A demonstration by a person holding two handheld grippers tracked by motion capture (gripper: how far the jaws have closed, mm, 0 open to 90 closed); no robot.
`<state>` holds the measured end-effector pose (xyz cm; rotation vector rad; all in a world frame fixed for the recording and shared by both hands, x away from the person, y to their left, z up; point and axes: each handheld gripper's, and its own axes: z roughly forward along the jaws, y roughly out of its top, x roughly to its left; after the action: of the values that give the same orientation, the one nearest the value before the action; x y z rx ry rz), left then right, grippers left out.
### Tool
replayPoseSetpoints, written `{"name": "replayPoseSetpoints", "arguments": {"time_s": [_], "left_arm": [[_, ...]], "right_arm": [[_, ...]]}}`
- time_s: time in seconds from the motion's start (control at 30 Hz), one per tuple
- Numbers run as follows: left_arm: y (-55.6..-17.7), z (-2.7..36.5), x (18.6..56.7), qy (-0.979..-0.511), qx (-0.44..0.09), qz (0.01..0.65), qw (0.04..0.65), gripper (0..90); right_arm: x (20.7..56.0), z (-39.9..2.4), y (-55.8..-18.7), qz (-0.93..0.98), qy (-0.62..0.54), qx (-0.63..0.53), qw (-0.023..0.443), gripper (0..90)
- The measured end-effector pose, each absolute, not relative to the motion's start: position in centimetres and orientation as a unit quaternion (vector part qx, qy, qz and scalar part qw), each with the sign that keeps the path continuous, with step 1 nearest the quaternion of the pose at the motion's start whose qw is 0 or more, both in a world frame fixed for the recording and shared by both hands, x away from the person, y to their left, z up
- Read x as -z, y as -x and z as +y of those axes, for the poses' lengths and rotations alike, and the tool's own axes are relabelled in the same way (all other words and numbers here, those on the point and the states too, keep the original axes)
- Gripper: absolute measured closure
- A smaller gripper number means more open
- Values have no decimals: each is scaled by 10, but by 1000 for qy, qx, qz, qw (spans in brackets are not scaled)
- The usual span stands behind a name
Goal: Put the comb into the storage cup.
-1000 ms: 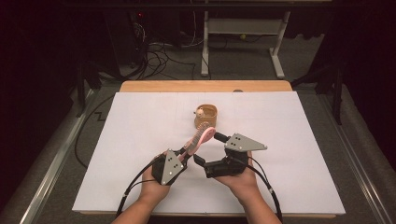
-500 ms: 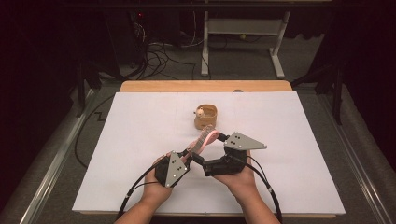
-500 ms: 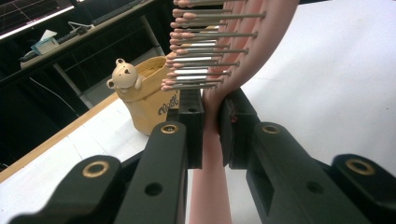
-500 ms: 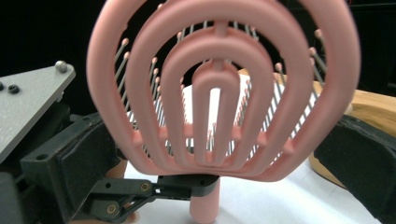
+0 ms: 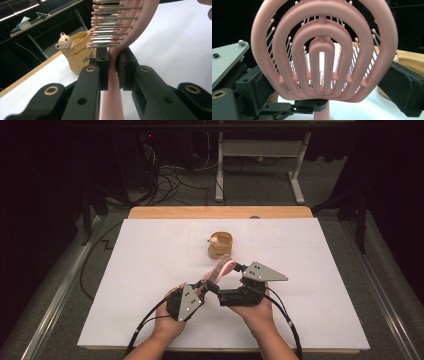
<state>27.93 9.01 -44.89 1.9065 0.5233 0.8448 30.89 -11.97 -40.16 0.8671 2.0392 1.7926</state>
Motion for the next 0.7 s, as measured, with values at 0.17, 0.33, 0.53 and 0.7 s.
{"name": "replayPoseSetpoints", "arguments": {"time_s": [0.17, 0.33, 0.53, 0.7], "left_arm": [[-279, 90, 449, -778, -350, 220, 473, 812], [-282, 90, 449, -779, -349, 226, 469, 812], [-282, 89, 449, -780, -352, 226, 466, 812], [-281, 88, 448, -779, -352, 224, 468, 811]], "right_arm": [[403, -120, -309, 705, -302, -626, 141, 121], [404, -119, -308, 703, -299, -630, 138, 186], [405, -119, -309, 701, -304, -630, 139, 194], [404, -121, -308, 698, -310, -631, 137, 197]]}}
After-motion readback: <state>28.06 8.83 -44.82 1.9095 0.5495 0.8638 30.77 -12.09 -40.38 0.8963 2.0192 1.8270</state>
